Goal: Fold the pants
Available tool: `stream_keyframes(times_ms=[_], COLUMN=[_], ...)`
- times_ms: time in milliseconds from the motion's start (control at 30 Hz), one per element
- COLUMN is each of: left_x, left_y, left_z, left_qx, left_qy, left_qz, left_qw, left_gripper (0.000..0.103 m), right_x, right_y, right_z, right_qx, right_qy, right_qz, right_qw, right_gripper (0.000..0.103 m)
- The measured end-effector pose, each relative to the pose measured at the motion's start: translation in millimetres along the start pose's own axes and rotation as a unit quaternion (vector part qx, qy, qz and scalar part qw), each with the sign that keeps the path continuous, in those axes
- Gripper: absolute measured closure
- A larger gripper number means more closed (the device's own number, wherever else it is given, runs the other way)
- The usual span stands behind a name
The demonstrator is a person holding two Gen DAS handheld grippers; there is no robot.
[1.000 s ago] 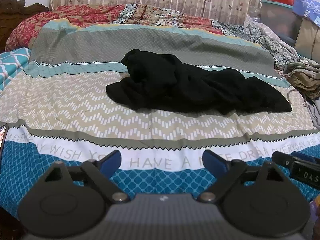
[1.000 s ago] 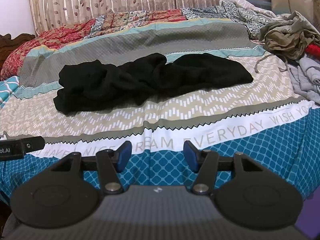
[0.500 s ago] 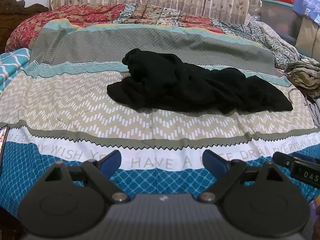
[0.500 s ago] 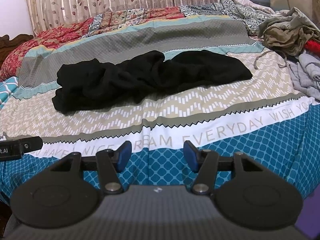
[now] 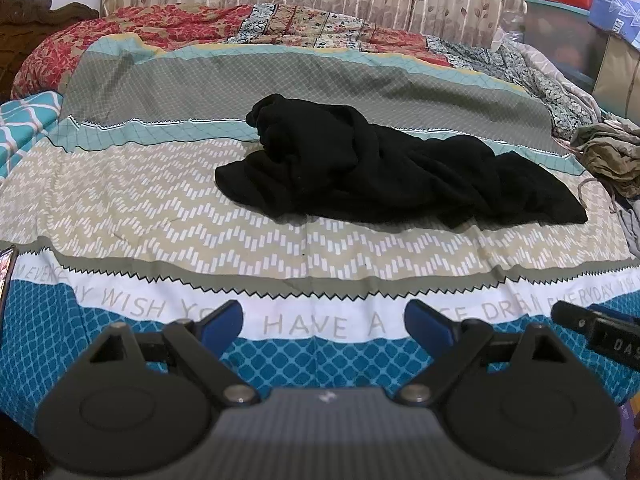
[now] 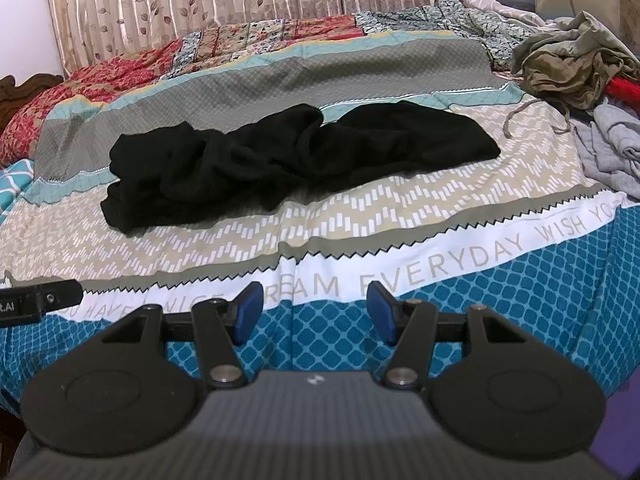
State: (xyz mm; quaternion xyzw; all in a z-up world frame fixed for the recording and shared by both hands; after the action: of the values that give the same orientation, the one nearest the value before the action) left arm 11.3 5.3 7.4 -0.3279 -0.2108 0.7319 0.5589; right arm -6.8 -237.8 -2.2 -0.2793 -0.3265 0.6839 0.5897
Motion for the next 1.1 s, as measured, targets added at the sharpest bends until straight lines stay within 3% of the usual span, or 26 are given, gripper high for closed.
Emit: stream_keyframes(times_ms=[367, 933, 1100], left_x=[13, 11, 22], left_y=[-5, -2, -19], left_z=[-7, -11, -12], left_qx=[0.010, 0.018, 0.006], left_qy=[-0.011, -0.012, -0.014], left_qz=[0.020, 0.012, 0.022], left_qw=[0.9997, 0.9997, 0.9997], left_gripper=[0.012, 0.012, 0.012], right_x=[-41, -41, -40], right_y=[-6, -3, -9], right_z=[2, -2, -4], right_qx=[-0.014, -0.004, -0.007], right_qy=[0.044, 0.034, 0.029], right_qz=[-0.050, -0.049, -0.036], right_qw=[0.998, 0.998, 0.999], right_gripper=[0.043, 0.044, 0.044])
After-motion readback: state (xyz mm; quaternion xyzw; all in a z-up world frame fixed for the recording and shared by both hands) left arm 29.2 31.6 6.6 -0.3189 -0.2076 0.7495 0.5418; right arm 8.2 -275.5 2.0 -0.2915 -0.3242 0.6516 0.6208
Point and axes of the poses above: each gripper's, at about its wrist camera, not at the fingertips, and z roughly against the way its jaws point, x to its left, y to its underside, the point moved 8 cm from there along -z, roughly the way its jaws point, and after that the axes turned 15 degrees about z, right-handed, at the moved point
